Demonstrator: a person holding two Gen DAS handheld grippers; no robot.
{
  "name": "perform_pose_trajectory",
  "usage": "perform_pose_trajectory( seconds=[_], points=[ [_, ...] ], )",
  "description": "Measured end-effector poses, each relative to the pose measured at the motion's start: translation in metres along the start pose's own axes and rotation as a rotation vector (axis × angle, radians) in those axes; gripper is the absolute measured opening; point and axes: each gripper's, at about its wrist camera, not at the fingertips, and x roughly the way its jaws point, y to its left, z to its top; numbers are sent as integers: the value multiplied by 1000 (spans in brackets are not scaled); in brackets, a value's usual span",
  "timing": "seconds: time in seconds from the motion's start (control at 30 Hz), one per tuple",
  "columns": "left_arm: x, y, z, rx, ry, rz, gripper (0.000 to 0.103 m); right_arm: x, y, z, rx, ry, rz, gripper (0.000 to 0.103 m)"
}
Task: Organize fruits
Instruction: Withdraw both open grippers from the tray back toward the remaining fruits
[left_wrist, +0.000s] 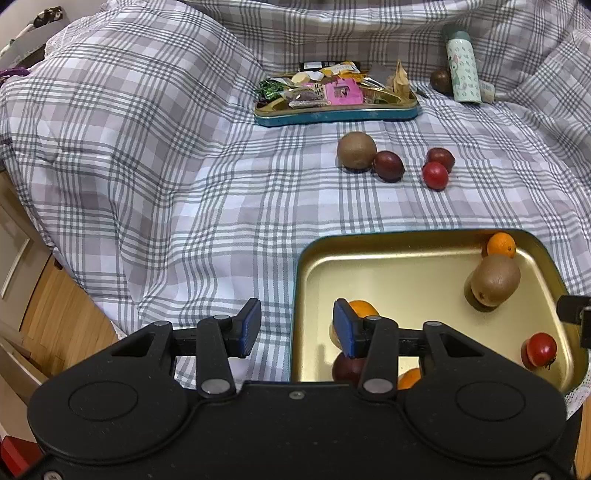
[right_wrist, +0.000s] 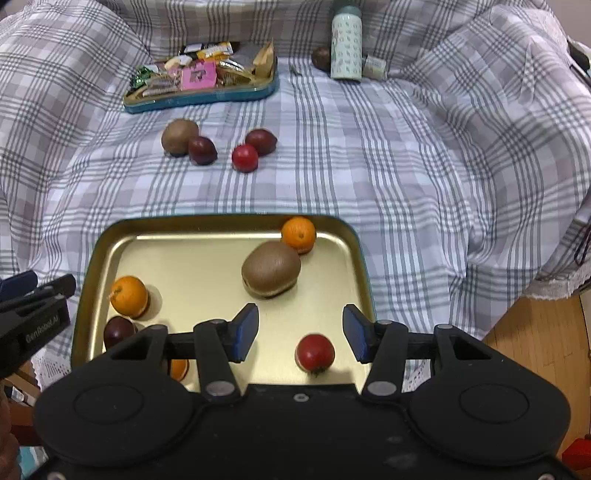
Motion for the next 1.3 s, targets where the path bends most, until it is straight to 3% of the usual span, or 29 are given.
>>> perform_pose_trajectory(
  seconds=[0.33,0.63,0.83,1.03,1.3],
  points=[
    [2,15,12,-57,-37,9,52,0,13,13,-14,-85,-10,53],
    [28,17,4,-64,-11,13,52,25,18,-2,-25,-190,-7,53],
    [38,17,10,-70,-13,-15,52,41,14,1,-4,-184,38,53],
    [39,11,27,-49,-72,-41,52,43,10,13,2,-240,28,53],
    [59,2,53,-34,-70,-74,52,62,5,42,36,-203,36,53]
  ],
)
